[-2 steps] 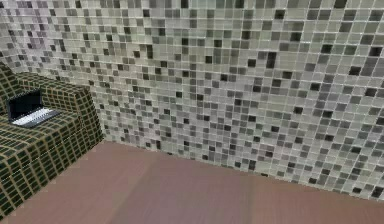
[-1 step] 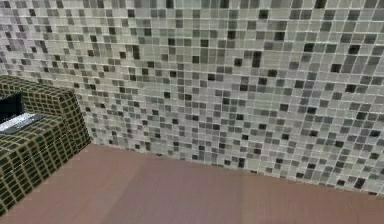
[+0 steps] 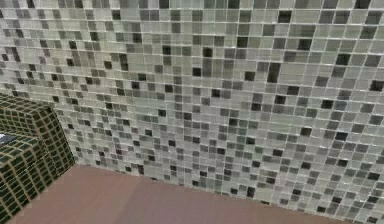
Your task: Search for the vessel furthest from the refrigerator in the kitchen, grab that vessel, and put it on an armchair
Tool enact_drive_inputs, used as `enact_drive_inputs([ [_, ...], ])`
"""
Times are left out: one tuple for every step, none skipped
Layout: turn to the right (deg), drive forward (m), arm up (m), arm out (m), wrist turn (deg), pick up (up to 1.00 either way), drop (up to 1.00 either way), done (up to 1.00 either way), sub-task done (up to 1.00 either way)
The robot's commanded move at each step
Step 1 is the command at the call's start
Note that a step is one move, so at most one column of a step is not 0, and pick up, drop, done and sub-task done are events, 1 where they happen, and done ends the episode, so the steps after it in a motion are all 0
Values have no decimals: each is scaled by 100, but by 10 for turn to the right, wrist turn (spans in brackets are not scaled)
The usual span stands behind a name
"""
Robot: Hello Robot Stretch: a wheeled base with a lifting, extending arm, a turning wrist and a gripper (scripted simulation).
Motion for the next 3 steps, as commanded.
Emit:
enact_drive_inputs([
  [-450, 0, 0, 0, 0, 0, 0, 0, 0],
  [-360, 0, 0, 0, 0, 0, 0, 0, 0],
  [0, 95, 0, 0, 0, 0, 0, 0, 0],
])
